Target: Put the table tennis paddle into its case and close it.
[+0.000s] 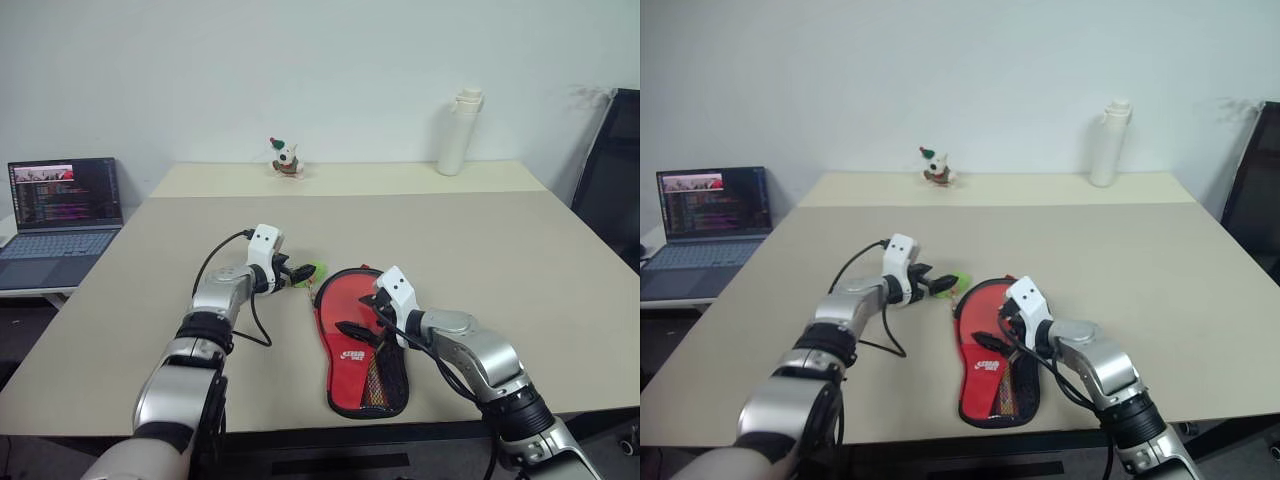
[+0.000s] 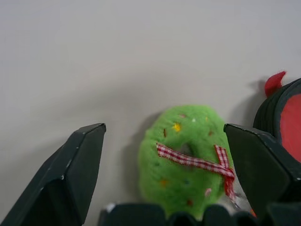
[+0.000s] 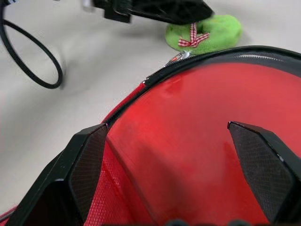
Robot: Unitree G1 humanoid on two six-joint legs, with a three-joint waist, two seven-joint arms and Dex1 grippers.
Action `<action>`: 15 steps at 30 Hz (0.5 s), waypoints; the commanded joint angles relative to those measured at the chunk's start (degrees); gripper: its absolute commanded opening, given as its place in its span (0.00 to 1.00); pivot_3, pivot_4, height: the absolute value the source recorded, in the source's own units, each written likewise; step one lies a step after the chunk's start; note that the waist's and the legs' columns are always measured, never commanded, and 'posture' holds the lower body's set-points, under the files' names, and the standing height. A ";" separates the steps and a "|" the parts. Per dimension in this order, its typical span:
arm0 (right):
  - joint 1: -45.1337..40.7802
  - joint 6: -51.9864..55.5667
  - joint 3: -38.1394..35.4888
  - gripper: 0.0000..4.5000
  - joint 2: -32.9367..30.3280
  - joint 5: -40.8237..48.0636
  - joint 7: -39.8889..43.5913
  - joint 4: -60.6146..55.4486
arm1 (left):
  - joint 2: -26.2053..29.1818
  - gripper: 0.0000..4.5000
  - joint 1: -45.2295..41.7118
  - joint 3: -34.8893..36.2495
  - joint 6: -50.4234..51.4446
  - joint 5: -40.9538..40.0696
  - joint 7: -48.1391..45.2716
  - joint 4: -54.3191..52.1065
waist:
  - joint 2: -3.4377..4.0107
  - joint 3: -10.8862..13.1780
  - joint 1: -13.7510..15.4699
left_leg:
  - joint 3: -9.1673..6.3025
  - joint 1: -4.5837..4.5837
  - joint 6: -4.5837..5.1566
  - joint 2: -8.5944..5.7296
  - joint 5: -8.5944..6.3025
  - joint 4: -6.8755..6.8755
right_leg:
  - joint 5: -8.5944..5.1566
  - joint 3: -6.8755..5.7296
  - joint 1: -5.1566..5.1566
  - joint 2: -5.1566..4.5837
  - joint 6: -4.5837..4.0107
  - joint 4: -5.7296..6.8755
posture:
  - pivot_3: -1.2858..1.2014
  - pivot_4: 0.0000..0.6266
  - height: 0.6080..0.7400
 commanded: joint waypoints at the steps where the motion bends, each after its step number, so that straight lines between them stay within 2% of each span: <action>1: -0.39 -0.43 -0.65 1.00 0.73 -0.20 -0.52 -1.92 | -0.53 0.99 -3.40 -0.26 -3.03 2.36 -0.87 6.47 | 0.00 0.00 -0.12 | 0.00 -0.01 0.00 -0.01 0.00 -0.01 | 0.00 0.00 0.00 0.00 0.00 0.00 | 0.52 0.24 1.00; 8: 0.20 0.40 -1.03 1.00 1.63 -0.46 -2.07 -3.51 | -1.96 0.99 -3.48 -0.99 -4.94 5.74 -2.79 10.51 | -0.03 -0.01 -0.03 | -0.01 0.02 0.00 0.02 0.00 0.03 | -0.02 -0.02 0.01 0.01 0.03 0.08 | 0.52 0.24 1.00; 12: 0.55 -0.36 0.31 1.00 0.91 -2.33 -2.50 -3.71 | -2.27 0.81 -2.01 -0.60 -5.25 5.94 -4.51 9.69 | -0.03 -0.02 -0.03 | -0.01 0.02 0.00 0.01 0.00 0.04 | -0.02 -0.01 0.01 0.00 0.03 0.09 | 0.52 0.24 1.00; 15: 0.26 -0.52 0.25 1.00 1.06 -2.54 -2.47 -3.18 | -2.26 0.56 -1.09 -0.44 -5.37 6.00 -5.12 9.03 | -0.04 -0.03 -0.03 | -0.01 0.03 0.00 0.02 0.00 0.04 | -0.01 -0.01 0.01 0.00 0.02 0.09 | 0.52 0.24 1.00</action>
